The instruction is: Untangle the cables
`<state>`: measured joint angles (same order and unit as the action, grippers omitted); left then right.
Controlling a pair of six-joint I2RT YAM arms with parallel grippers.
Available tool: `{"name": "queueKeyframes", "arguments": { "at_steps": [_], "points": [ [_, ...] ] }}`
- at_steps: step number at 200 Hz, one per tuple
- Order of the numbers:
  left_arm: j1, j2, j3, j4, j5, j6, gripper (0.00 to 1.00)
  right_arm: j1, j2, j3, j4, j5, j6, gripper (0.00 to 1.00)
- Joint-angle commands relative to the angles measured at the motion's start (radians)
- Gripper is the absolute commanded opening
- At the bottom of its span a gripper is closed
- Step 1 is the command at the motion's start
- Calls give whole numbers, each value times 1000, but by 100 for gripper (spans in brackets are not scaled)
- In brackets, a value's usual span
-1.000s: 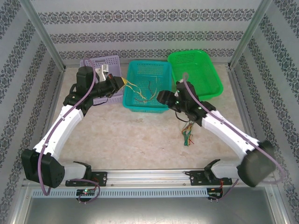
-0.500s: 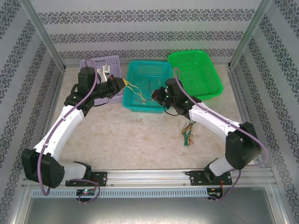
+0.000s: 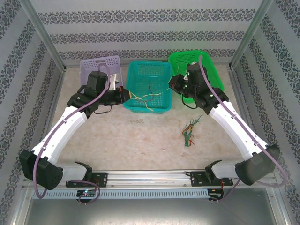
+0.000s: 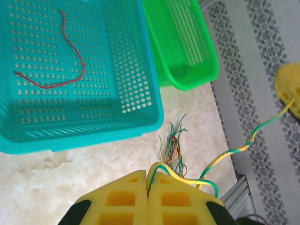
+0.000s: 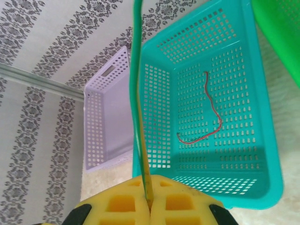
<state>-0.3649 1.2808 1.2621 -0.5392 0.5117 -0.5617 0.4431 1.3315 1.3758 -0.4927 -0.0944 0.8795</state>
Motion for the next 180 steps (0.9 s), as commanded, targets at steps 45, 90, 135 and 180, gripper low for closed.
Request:
{"name": "queueKeyframes", "arguments": {
  "at_steps": [45, 90, 135, 180],
  "points": [
    [-98, -66, 8, 12, -41, -4, 0, -99, 114, 105, -120, -47, -139, 0],
    [-103, -63, 136, 160, -24, -139, 0, -83, 75, -77, -107, -73, -82, 0],
    [-103, 18, 322, 274, 27, -230, 0, -73, 40, -247, -36, -193, 28, 0],
    [-102, 93, 400, 403, -4, -282, 0, 38, 0, -338, 9, -228, 129, 0]
  ]
}}
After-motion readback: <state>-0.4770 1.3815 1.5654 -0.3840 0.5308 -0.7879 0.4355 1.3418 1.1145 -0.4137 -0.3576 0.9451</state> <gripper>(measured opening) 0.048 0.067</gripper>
